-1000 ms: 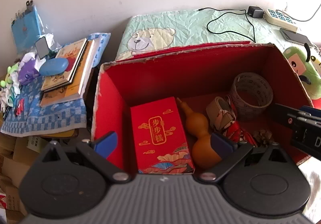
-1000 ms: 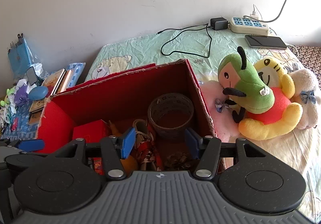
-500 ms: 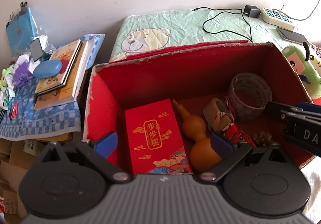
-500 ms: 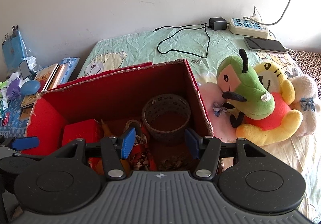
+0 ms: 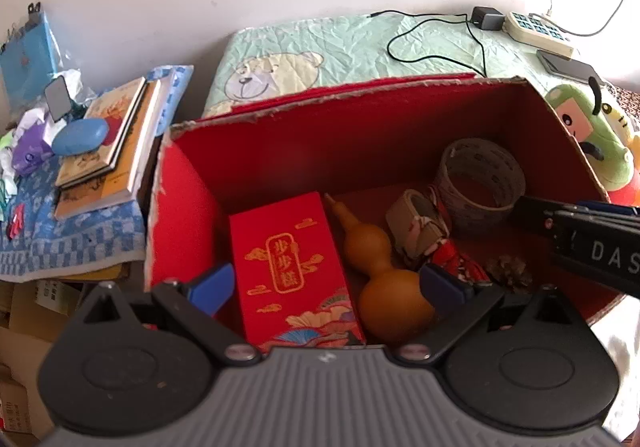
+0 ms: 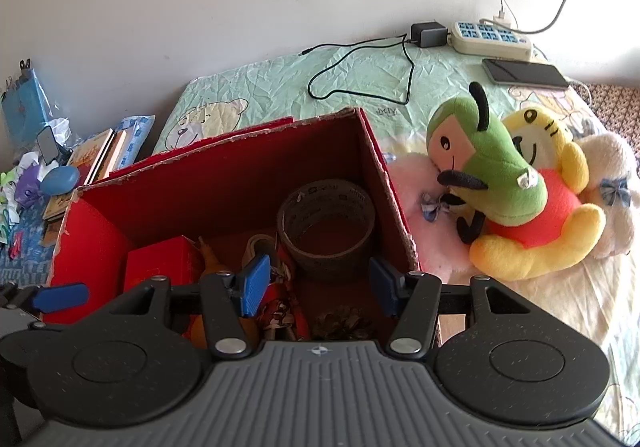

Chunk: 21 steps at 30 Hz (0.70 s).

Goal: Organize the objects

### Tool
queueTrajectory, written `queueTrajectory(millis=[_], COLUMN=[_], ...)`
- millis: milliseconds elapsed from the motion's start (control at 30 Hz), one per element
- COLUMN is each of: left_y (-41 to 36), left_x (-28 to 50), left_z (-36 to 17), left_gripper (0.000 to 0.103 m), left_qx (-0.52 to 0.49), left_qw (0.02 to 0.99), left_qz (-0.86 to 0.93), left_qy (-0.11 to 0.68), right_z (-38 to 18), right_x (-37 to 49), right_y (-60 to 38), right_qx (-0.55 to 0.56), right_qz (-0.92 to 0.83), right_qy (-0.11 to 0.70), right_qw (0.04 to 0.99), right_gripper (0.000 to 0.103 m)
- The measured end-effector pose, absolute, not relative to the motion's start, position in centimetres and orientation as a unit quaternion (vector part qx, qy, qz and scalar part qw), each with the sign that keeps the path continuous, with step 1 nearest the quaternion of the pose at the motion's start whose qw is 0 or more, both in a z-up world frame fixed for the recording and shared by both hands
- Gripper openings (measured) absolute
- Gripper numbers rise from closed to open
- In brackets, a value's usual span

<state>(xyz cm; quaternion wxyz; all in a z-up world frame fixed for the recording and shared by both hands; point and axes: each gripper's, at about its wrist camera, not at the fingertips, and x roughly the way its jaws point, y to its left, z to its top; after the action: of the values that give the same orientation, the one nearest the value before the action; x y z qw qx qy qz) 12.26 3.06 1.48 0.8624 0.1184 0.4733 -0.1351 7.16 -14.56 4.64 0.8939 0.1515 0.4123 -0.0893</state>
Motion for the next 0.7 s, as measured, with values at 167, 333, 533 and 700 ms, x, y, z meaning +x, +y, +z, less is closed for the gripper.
queueTrajectory(millis=[167, 333, 533, 700], left_y=[2.82, 2.71, 2.78, 2.85], left_x=[12.02, 11.97, 12.05, 12.21], left_z=[1.34, 1.19, 1.02, 0.80], left_gripper=[0.100, 0.100, 0.100, 0.100], left_qx=[0.118, 0.117, 0.117, 0.114], left_qw=[0.860, 0.858, 0.857, 0.854], left_qz=[-0.141, -0.143, -0.142, -0.140], left_qy=[0.475, 0.478, 0.482, 0.487], right_z=[4.51, 4.37, 4.29, 4.16], right_x=[7.12, 7.17, 7.12, 7.05], right_y=[-14.83, -14.87, -15.00, -15.20], right_qx=[0.163, 0.172, 0.176, 0.178], right_qz=[-0.086, -0.081, -0.080, -0.082], right_qy=[0.414, 0.417, 0.415, 0.415], right_qw=[0.891, 0.889, 0.889, 0.888], right_gripper=[0.058, 0.058, 0.057, 0.057])
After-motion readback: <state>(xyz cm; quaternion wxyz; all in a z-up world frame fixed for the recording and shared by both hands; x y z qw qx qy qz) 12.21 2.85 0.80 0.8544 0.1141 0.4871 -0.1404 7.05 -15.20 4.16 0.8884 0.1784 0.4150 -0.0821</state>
